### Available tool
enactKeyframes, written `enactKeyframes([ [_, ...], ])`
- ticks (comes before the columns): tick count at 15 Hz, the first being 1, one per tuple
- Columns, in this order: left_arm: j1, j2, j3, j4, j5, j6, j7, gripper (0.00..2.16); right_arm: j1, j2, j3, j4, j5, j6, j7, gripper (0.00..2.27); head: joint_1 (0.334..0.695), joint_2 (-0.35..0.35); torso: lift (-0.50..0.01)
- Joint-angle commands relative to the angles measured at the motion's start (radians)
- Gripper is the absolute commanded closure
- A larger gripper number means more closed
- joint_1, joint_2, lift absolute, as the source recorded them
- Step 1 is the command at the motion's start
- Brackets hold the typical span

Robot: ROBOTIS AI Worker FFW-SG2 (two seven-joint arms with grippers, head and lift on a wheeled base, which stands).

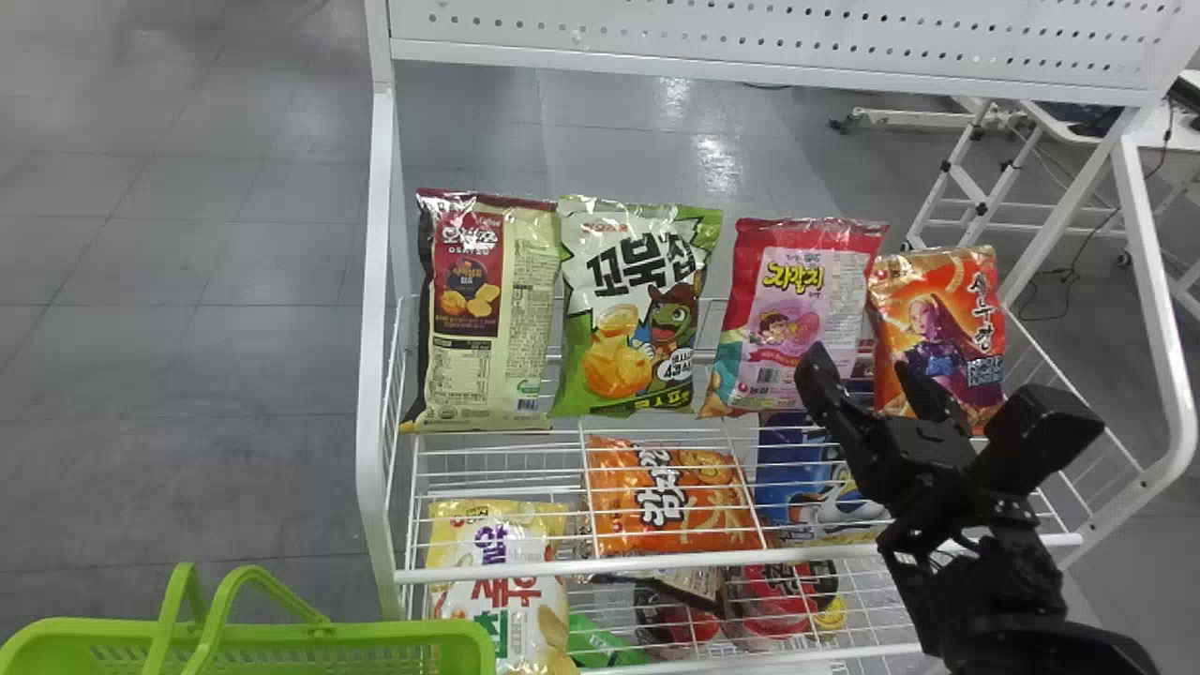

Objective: Hold basket handle with left hand then pick Jagalchi snack with right hand and place into basket

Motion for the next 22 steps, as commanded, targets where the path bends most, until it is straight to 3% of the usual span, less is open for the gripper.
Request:
enactKeyframes([
  [1, 0.003, 0.004, 0.001, 0.003, 0.005, -0.016, -0.010, 2.15, -0.037, 0.001, -0.006, 0.031, 0.004, 0.023, 0.000, 0.11, 0.695, -0.170, -0.009],
  [17, 0.021, 0.008, 0.011, -0.001, 0.008, -0.037, -0.010, 2.15, -0.277, 0.001, 0.041, 0.235, 0.038, 0.171, -0.024, 0.13, 0.695, -0.112, -0.009],
  [20, 0.028, 0.010, 0.021, -0.001, 0.011, -0.044, -0.010, 2.15, -0.298, 0.001, 0.040, 0.254, 0.040, 0.211, -0.024, 0.27, 0.695, -0.103, -0.009],
  [22, 0.032, 0.013, 0.025, -0.001, 0.011, -0.050, -0.010, 2.15, -0.298, 0.001, 0.041, 0.254, 0.035, 0.241, -0.024, 0.61, 0.695, -0.099, -0.009],
])
